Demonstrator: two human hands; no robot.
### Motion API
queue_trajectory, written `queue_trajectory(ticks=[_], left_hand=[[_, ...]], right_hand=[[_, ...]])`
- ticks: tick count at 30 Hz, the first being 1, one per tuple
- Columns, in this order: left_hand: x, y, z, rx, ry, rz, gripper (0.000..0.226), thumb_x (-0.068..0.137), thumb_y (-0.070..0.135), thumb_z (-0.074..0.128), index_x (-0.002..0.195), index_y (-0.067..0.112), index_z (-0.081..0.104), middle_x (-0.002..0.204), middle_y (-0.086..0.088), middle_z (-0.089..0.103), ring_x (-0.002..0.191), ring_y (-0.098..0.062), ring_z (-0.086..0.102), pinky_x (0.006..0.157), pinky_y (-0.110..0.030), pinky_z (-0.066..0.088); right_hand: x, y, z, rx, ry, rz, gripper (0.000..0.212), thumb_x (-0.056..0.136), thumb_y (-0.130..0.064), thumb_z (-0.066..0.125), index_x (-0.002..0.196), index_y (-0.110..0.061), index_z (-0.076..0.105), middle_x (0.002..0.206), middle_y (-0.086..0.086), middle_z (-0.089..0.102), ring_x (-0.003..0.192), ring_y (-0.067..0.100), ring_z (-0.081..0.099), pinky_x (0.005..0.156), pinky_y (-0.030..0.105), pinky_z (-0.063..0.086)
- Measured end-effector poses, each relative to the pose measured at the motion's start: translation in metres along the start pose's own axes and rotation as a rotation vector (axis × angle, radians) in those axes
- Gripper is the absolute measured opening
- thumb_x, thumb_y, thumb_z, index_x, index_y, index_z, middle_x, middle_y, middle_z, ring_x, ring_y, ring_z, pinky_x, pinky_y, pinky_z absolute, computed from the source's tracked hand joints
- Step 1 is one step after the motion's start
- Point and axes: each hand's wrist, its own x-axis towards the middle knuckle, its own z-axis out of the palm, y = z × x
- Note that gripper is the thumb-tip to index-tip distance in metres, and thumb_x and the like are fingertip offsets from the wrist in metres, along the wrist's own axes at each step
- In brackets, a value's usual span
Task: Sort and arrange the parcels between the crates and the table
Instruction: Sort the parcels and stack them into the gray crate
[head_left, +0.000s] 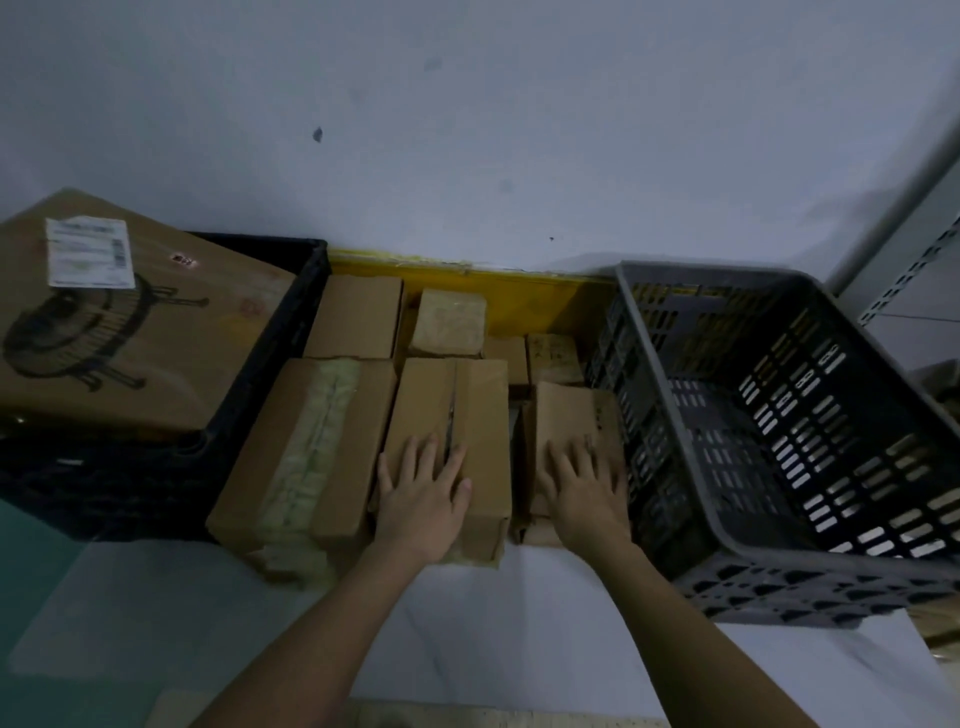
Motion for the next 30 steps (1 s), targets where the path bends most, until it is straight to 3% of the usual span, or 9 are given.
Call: queue_trajectory(ticks=[5, 9, 12, 14, 17, 20, 24, 30], left_hand=[[0.001, 0.001, 0.006, 0.040, 0.062, 0.004, 0.057, 0.102, 0.053, 0.010, 0.157, 0.039, 0.001, 0.167, 0.000, 0.001, 0.153, -0.024, -0.007, 0.119, -0.058, -0.006], [0.000, 0.000, 0.001, 0.021, 0.034, 0.014, 0.057, 0.102, 0.053, 0.012, 0.157, 0.038, 0.005, 0.167, 0.000, 0.003, 0.153, -0.024, -0.007, 0.119, -0.058, -0.007], [0.008, -0.007, -0.014, -0.070, -0.120, 0.032, 0.059, 0.103, 0.054, 0.021, 0.157, 0.039, 0.006, 0.166, 0.000, -0.002, 0.152, -0.025, -0.011, 0.119, -0.056, -0.007], [0.004, -0.012, -0.036, -0.187, -0.138, 0.041, 0.060, 0.102, 0.050, 0.034, 0.157, 0.035, 0.014, 0.166, -0.001, 0.006, 0.152, -0.024, -0.006, 0.121, -0.051, 0.004], [-0.025, -0.015, -0.061, -0.351, 0.160, 0.053, 0.050, 0.103, 0.036, 0.043, 0.151, 0.025, 0.033, 0.157, 0.001, 0.029, 0.147, -0.019, 0.012, 0.118, -0.038, 0.017], [-0.066, -0.028, -0.062, -0.423, 0.345, -0.054, 0.045, 0.101, 0.028, 0.048, 0.145, 0.022, 0.043, 0.150, 0.000, 0.038, 0.141, -0.019, 0.026, 0.117, -0.036, 0.025], [-0.122, -0.065, -0.054, -0.359, 0.383, -0.291, 0.047, 0.099, 0.028, 0.052, 0.144, 0.019, 0.046, 0.147, -0.006, 0.044, 0.138, -0.028, 0.035, 0.113, -0.045, 0.031], [-0.180, -0.105, -0.058, -0.483, 0.430, -0.429, 0.046, 0.100, 0.026, 0.053, 0.144, 0.017, 0.042, 0.147, -0.010, 0.041, 0.131, -0.026, 0.040, 0.104, -0.035, 0.037]], right_hand=[[-0.001, -0.006, 0.011, 0.035, 0.005, 0.049, 0.056, 0.106, -0.046, 0.013, 0.158, -0.037, -0.004, 0.167, -0.001, -0.011, 0.153, 0.028, -0.013, 0.119, 0.050, -0.010], [-0.004, -0.011, 0.013, 0.027, 0.011, 0.047, 0.057, 0.105, -0.049, 0.012, 0.158, -0.036, -0.005, 0.167, -0.001, -0.011, 0.153, 0.027, -0.015, 0.120, 0.050, -0.008], [0.004, -0.001, -0.003, 0.110, -0.034, 0.024, 0.058, 0.105, -0.052, 0.017, 0.159, -0.033, 0.006, 0.168, 0.000, -0.001, 0.153, 0.029, -0.003, 0.121, 0.052, 0.001], [0.010, 0.008, -0.020, 0.183, -0.042, 0.001, 0.056, 0.105, -0.051, 0.022, 0.156, -0.026, 0.022, 0.165, 0.007, 0.016, 0.150, 0.034, 0.014, 0.120, 0.052, 0.015], [-0.001, 0.010, -0.039, 0.180, 0.174, -0.103, 0.041, 0.104, -0.035, 0.037, 0.139, -0.016, 0.045, 0.141, 0.010, 0.048, 0.131, 0.032, 0.039, 0.106, 0.045, 0.036], [-0.034, -0.013, -0.044, 0.337, 0.314, -0.256, 0.027, 0.102, -0.022, 0.045, 0.126, -0.014, 0.054, 0.123, 0.006, 0.056, 0.113, 0.025, 0.047, 0.092, 0.037, 0.041], [-0.069, -0.064, -0.040, 0.601, 0.165, -0.359, 0.029, 0.100, -0.015, 0.053, 0.129, -0.017, 0.054, 0.129, 0.001, 0.053, 0.120, 0.020, 0.048, 0.100, 0.035, 0.045], [-0.110, -0.127, -0.031, 0.778, -0.054, -0.454, 0.031, 0.102, -0.022, 0.051, 0.133, -0.013, 0.052, 0.132, 0.003, 0.052, 0.119, 0.021, 0.053, 0.099, 0.035, 0.047]])
